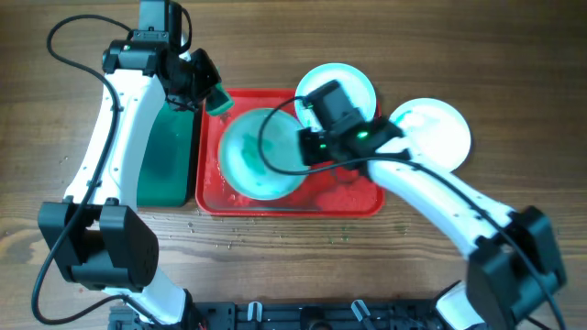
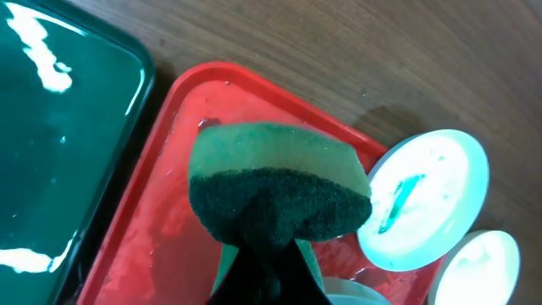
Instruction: Clean dirty plates on tray and stack at the side
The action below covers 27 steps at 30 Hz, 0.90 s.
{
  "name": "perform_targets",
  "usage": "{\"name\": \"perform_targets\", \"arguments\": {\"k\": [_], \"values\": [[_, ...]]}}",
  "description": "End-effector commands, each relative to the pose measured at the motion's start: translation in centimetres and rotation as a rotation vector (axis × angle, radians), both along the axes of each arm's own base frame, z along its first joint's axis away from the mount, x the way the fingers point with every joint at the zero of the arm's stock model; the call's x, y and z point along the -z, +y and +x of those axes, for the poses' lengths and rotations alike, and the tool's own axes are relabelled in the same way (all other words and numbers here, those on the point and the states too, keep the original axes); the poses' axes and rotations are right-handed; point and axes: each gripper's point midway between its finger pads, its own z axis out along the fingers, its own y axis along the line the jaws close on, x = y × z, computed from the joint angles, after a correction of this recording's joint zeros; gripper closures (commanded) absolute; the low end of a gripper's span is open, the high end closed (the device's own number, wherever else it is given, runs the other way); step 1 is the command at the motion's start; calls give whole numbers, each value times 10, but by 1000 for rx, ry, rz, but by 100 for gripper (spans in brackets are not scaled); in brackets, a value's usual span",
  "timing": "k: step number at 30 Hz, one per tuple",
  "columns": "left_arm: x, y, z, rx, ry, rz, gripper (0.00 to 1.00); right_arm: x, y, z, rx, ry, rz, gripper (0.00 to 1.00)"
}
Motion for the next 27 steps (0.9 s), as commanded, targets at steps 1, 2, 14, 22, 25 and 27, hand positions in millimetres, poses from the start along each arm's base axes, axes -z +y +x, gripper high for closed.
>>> {"name": "perform_targets", "arguments": {"k": [1, 2, 14, 22, 25, 27], "values": [[6, 8, -3, -28, 27, 33, 96, 37, 19, 7, 1, 93, 4, 96], [7, 8, -6, -27, 39, 34, 96, 50, 30, 10, -22, 134, 13, 96], [93, 15, -58, 119, 216, 128, 96, 89, 34, 27, -54, 312, 192, 96], [182, -61, -123, 421, 215, 45, 96, 88, 35, 27, -68, 307, 198, 96], [161, -130, -166, 827, 178, -239, 96, 88, 35, 27, -73, 305, 197, 96], [168, -122, -159, 784, 182, -157, 96, 88, 35, 27, -72, 306, 198, 96]]}}
